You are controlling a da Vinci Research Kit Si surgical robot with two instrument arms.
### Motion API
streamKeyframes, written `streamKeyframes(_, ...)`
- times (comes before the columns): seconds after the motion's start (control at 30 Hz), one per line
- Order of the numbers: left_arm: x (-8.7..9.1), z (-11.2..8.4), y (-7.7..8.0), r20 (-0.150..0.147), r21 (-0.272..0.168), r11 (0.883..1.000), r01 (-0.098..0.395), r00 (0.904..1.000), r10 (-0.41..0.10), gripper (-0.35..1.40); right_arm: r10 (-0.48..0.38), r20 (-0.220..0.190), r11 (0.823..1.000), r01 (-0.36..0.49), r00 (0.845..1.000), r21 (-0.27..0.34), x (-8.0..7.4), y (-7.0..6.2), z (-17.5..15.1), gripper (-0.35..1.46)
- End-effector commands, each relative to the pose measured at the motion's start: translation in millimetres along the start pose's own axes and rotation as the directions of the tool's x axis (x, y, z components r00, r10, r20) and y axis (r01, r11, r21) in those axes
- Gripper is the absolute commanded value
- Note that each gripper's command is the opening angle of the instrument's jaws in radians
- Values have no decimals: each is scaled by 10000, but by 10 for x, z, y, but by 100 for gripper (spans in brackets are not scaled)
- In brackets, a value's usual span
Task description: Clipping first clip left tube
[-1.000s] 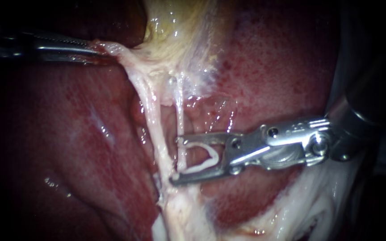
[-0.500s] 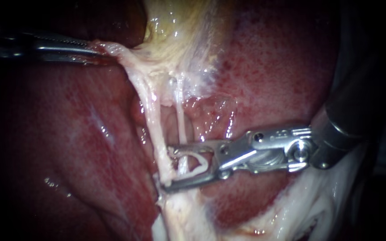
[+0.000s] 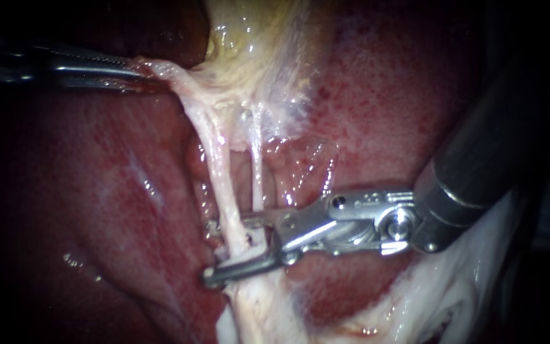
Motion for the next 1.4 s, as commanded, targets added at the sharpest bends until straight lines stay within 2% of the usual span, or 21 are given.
streamKeyframes(0.03,0,0,0,1,3,10000,4,10000,-4,-35,9,-113,10000,-8,9999,31,4,-3,-1,49)
streamKeyframes(0.17,0,0,0,1,3,10000,3,10000,-3,-35,102,-389,9998,-96,9992,155,17,-13,-2,49)
streamKeyframes(0.3,0,0,0,1,1,10000,2,10000,-2,-35,170,-472,9996,-159,9987,237,33,-25,-5,48)
streamKeyframes(0.43,0,0,-1,1,0,10000,2,10000,-2,-35,378,-478,9989,-364,9981,294,42,-34,-8,47)
streamKeyframes(0.83,-1,0,-1,1,1,10000,1,10000,-1,-35,859,-445,9958,-844,9953,341,33,-37,-14,31)
streamKeyframes(1.03,-1,0,-1,1,1,10000,0,10000,0,-35,1021,-369,9935,-1001,9941,537,31,-39,-17,10)
streamKeyframes(1.17,-1,0,-1,1,1,10000,0,10000,0,-35,1375,-259,9878,-1352,9902,769,30,-41,-20,-19)
streamKeyframes(1.27,-1,0,0,1,3,10000,0,10000,0,-35,1600,-140,9825,-1579,9870,990,29,-42,-21,-34)
streamKeyframes(1.4,-1,0,0,1,3,10000,0,10000,0,-35,2000,10,9726,-1987,9798,1206,29,-42,-22,-35)
